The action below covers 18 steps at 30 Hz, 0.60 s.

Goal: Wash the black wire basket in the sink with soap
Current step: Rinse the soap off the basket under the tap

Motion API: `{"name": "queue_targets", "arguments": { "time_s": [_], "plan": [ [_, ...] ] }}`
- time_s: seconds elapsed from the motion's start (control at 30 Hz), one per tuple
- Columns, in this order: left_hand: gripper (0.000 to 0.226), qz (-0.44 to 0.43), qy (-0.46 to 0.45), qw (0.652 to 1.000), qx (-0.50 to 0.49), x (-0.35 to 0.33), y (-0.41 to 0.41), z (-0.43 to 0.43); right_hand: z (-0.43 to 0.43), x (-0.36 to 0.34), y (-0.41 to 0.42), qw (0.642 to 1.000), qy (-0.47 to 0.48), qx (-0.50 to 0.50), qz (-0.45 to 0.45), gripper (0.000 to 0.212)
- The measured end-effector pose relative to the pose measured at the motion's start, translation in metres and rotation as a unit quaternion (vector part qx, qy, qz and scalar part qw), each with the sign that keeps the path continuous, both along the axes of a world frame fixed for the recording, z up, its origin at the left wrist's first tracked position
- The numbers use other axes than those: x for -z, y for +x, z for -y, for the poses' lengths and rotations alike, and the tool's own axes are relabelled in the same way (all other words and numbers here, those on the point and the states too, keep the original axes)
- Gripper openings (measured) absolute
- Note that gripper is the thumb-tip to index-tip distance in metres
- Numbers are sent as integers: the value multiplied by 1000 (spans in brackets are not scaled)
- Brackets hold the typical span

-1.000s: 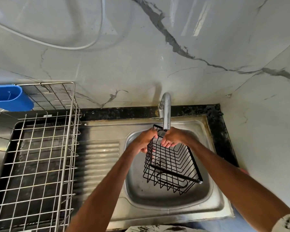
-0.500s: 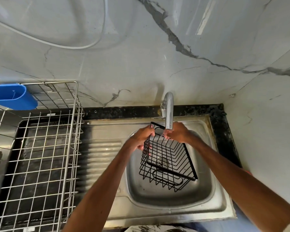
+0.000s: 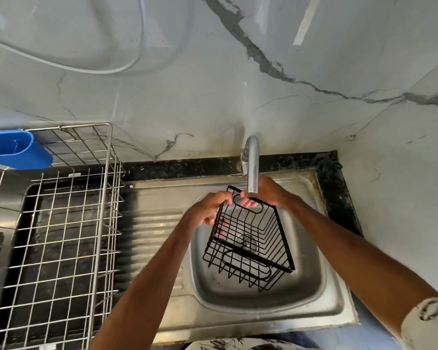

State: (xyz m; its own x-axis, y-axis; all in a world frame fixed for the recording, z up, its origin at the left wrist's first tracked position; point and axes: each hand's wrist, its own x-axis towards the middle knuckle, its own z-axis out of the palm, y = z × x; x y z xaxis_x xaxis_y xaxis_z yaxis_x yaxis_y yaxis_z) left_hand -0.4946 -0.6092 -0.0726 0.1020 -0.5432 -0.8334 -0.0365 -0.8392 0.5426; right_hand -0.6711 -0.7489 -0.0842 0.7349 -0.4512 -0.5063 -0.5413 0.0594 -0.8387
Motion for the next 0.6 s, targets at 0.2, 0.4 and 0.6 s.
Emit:
{"name": "queue_targets", "arguments": {
  "time_s": [0.2,0.4,0.6],
  "plan": [
    [55,0,24,1000,-4,6,2,-7,-5,-1,-16,997,-62,-33,-30,14],
    [53,-13,7,1000,13,-6,-3,1,-10,-14,20,995,-94,-26,7,46],
    [37,11,-19,1000,1,5,14,1,-8,7,-15,988,26,-81,-131,21]
  ]
}}
